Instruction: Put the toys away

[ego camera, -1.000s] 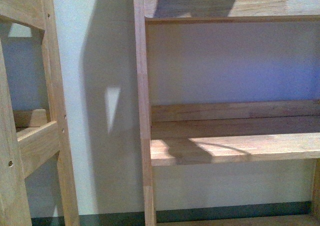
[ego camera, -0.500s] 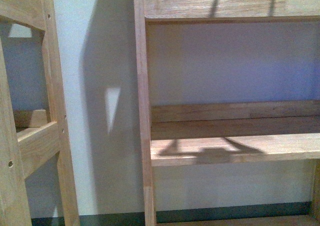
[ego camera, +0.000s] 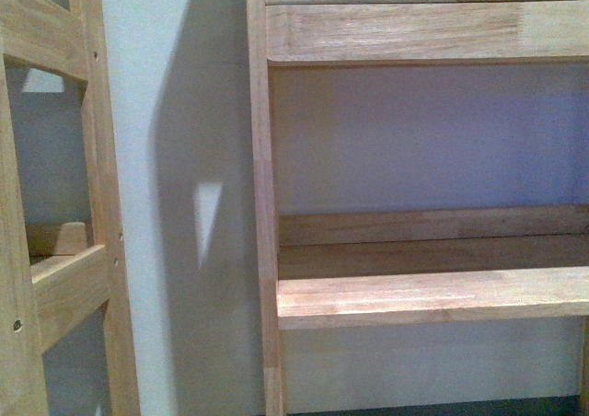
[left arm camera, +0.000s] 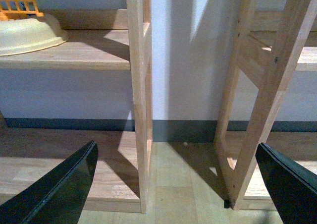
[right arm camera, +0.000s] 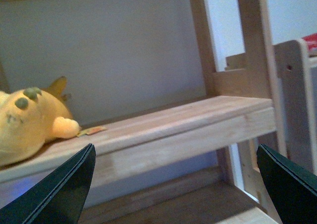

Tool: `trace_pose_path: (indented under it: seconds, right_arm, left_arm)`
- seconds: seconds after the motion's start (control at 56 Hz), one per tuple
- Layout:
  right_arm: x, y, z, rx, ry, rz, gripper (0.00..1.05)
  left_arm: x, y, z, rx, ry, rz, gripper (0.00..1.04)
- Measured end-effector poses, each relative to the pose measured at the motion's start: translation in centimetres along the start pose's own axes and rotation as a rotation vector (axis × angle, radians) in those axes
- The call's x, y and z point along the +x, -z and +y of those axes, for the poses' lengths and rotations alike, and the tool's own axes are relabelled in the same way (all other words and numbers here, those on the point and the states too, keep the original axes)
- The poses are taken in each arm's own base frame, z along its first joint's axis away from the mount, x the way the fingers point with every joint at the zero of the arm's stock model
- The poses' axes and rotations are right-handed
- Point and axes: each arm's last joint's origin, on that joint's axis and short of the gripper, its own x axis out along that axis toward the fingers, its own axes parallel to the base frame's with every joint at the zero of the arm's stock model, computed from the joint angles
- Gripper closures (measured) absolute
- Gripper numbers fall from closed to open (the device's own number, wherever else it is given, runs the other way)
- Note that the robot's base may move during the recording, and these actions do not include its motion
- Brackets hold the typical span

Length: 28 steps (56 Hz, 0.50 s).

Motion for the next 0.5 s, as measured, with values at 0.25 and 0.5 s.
trace_pose_path:
  seconds: [0.25, 0.5]
  right_arm:
    - [-3.7, 7.5, -1.9, -0.046, 0.052, 0.1, 0.07]
    - [-5.9, 13.7, -4.1, -0.061, 0.085, 0.257, 0.07]
  left_arm:
    - [0.0, 0.0, 0.0, 0.0, 0.0, 0.0, 0.06]
    - [0.0, 0.0, 0.0, 0.0, 0.0, 0.0, 0.06]
